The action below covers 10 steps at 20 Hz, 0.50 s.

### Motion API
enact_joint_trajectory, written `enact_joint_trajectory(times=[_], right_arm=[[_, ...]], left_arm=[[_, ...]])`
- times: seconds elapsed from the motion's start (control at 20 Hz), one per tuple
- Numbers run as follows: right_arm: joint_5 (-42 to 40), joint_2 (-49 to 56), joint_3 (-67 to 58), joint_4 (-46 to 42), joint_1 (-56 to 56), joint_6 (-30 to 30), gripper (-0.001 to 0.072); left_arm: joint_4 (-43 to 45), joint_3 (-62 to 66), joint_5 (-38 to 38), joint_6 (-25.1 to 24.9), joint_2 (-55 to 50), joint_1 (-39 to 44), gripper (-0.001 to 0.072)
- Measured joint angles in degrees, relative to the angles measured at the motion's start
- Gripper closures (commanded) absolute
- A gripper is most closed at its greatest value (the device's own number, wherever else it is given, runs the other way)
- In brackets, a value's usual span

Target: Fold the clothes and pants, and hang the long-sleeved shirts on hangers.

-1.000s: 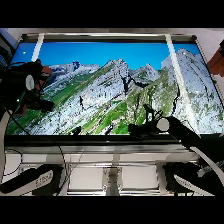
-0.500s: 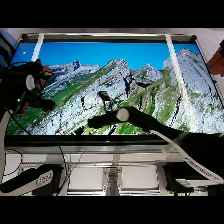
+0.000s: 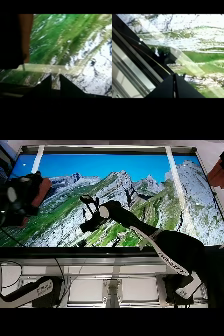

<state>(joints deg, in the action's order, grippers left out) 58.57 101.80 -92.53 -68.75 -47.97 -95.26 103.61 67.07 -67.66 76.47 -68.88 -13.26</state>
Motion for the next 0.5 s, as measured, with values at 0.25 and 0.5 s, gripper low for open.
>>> enact_joint_trajectory(times=[0.25, 0.5], right_arm=[[4.5, 0.2, -0.8, -4.9, 0.9, -1.3, 0.0645], [13.1, 0.3, -0.9, -12.1, 5.1, -1.6, 0.0649]], left_arm=[[-10.8, -1.5, 7.6, 1.6, -1.2, -22.8, 0.0263], [-16.4, -1.9, 11.1, 1.5, -5.3, -34.6, 0.0184]])
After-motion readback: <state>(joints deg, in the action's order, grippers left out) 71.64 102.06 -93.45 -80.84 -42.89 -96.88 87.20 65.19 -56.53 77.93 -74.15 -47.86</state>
